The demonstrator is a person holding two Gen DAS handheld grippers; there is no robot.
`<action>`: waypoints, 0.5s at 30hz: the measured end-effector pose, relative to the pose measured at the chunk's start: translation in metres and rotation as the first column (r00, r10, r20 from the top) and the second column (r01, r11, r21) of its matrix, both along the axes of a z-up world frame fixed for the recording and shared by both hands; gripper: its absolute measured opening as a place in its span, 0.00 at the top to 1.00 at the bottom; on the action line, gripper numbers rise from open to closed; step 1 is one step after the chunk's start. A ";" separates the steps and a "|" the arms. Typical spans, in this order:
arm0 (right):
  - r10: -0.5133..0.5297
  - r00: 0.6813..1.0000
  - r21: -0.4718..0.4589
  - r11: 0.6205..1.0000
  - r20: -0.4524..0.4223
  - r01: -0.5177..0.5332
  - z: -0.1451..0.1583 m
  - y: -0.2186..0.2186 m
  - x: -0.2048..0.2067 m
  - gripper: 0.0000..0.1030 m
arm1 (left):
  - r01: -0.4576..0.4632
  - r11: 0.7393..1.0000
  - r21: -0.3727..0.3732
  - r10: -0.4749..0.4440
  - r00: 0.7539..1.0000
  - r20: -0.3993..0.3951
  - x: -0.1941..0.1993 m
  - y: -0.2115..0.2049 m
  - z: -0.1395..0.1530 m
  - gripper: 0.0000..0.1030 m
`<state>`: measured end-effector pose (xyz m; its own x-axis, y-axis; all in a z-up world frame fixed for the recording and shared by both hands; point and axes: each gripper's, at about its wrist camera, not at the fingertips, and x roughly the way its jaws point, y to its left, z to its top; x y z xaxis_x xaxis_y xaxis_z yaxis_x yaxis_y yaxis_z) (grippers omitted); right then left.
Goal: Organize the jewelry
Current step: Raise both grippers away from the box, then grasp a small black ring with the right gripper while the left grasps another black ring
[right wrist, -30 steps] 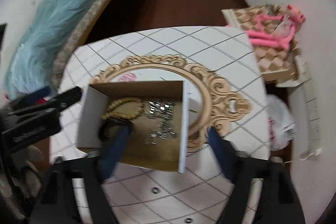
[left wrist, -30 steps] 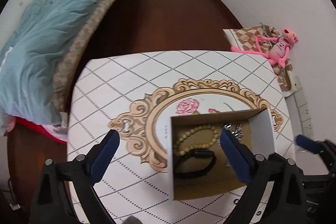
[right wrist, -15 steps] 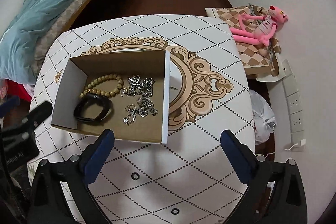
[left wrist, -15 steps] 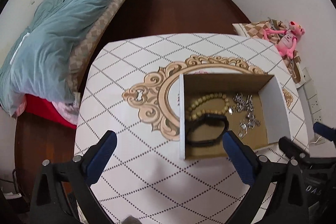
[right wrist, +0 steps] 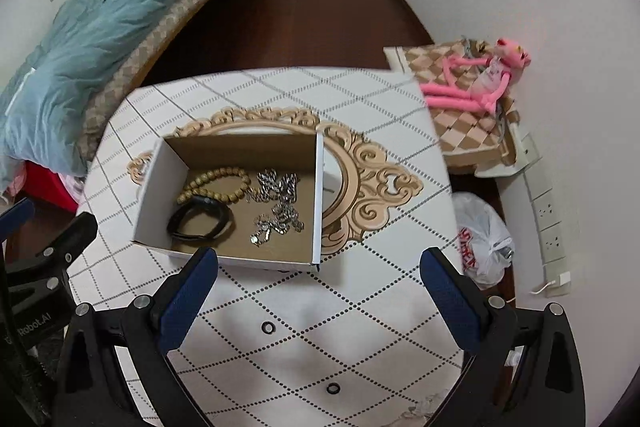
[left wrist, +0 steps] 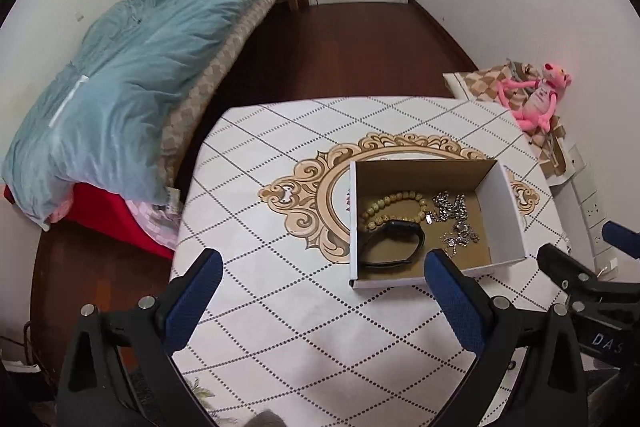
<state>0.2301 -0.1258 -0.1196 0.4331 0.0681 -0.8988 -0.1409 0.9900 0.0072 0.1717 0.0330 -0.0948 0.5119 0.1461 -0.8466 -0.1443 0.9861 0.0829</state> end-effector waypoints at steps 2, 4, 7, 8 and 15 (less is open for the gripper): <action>0.000 1.000 0.015 1.000 0.022 0.000 0.012 -0.001 -0.008 0.01 | 0.001 1.000 -0.006 -0.001 1.000 0.013 -0.007 0.000 0.006 0.00; 0.001 0.999 0.028 1.000 0.041 -0.002 0.022 -0.004 -0.019 0.01 | -0.005 1.000 -0.006 0.005 1.000 0.023 -0.015 0.001 0.012 0.00; -0.008 0.999 0.044 0.999 0.044 0.006 0.026 -0.010 -0.033 0.01 | -0.011 1.000 -0.012 0.012 1.000 0.029 -0.029 0.001 0.014 0.00; -0.017 0.999 0.051 0.999 0.034 0.015 0.023 -0.014 -0.040 0.01 | -0.014 1.000 -0.014 0.015 1.000 0.024 -0.034 0.000 0.011 0.00; -0.069 0.990 0.036 0.997 -0.120 0.074 -0.047 -0.037 -0.077 0.01 | -0.011 1.000 -0.012 0.010 0.994 -0.107 -0.058 -0.014 -0.051 0.00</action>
<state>0.1528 -0.1630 -0.1665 0.3291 0.0782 -0.9410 -0.0655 0.9961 0.0599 0.1134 0.0195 -0.1459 0.4169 0.1402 -0.8981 -0.1459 0.9855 0.0861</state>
